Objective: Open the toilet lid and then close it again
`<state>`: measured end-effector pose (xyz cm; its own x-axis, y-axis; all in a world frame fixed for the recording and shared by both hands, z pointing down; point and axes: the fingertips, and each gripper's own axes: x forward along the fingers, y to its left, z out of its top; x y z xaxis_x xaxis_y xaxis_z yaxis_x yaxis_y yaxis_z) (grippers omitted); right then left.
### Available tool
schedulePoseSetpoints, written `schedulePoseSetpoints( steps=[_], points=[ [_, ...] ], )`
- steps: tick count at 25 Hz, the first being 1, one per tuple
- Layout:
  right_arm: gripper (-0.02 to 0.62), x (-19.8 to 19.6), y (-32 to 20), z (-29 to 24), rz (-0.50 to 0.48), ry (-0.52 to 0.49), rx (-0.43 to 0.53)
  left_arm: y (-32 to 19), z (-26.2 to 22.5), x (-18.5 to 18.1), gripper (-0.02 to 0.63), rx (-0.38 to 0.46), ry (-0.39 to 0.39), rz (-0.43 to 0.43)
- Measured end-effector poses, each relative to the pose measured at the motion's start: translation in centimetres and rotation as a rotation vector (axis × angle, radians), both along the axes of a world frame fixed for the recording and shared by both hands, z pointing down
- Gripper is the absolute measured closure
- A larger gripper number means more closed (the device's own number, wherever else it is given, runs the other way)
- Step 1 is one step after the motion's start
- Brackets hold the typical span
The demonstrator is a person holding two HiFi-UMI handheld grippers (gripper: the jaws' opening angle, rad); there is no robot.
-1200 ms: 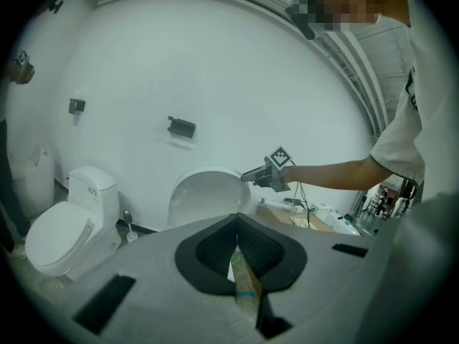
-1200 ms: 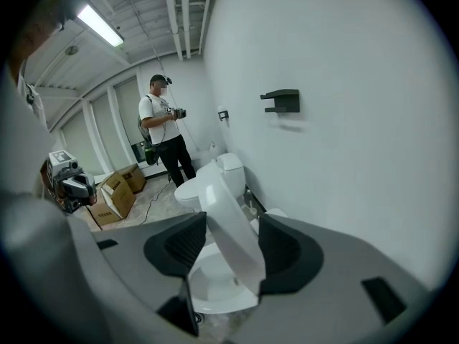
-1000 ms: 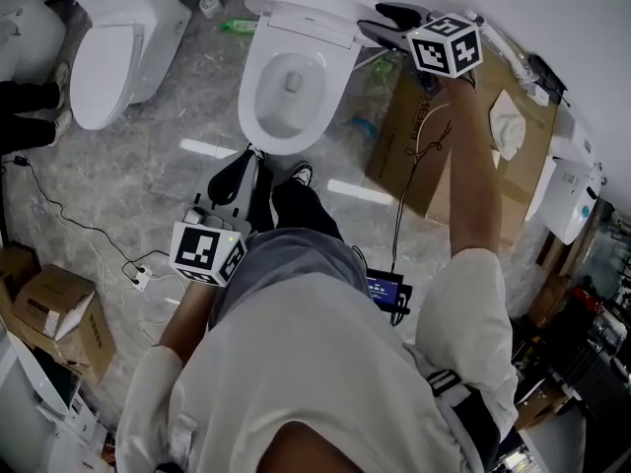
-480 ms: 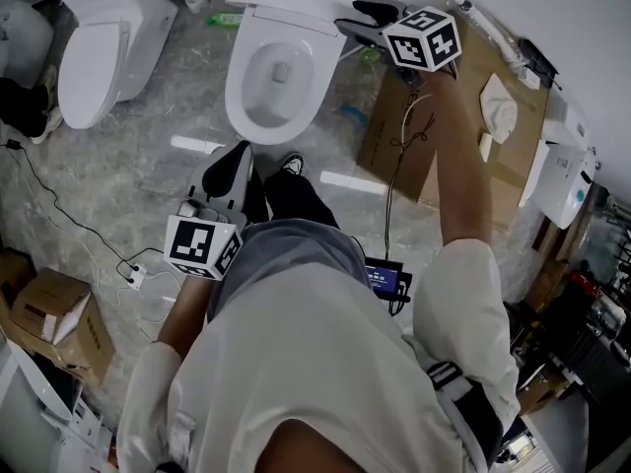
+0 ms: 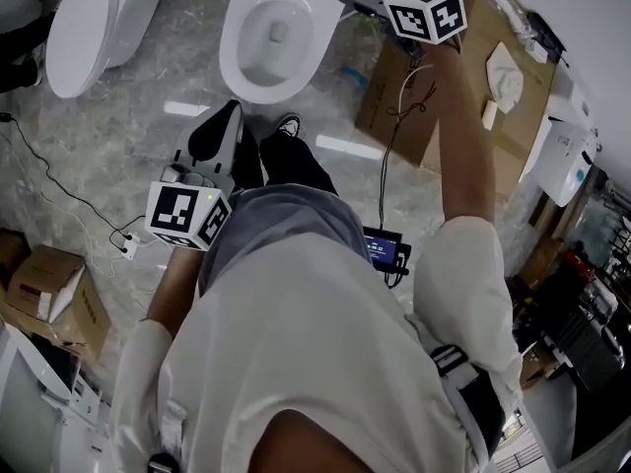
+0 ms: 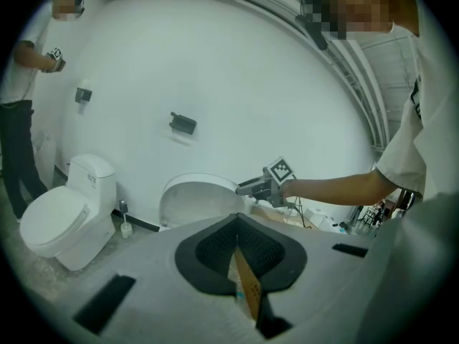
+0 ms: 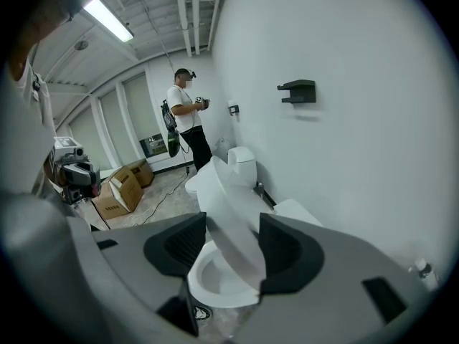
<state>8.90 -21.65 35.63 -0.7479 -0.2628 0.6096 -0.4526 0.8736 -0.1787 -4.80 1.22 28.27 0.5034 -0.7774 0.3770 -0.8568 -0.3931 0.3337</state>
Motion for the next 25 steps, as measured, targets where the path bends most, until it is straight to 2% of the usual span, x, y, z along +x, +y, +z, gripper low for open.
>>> schedulePoseSetpoints(
  steps=[13,25],
  points=[
    [0.377,-1.3,6.1,4.1,-0.077,0.061,-0.045,2.2,1.0,0.4,0.598,-0.011,0.003,-0.005],
    [0.382,-1.8,9.8,7.4,-0.085,0.084,-0.042,3.7,2.1,0.6,0.598,-0.033,-0.004,-0.005]
  ],
)
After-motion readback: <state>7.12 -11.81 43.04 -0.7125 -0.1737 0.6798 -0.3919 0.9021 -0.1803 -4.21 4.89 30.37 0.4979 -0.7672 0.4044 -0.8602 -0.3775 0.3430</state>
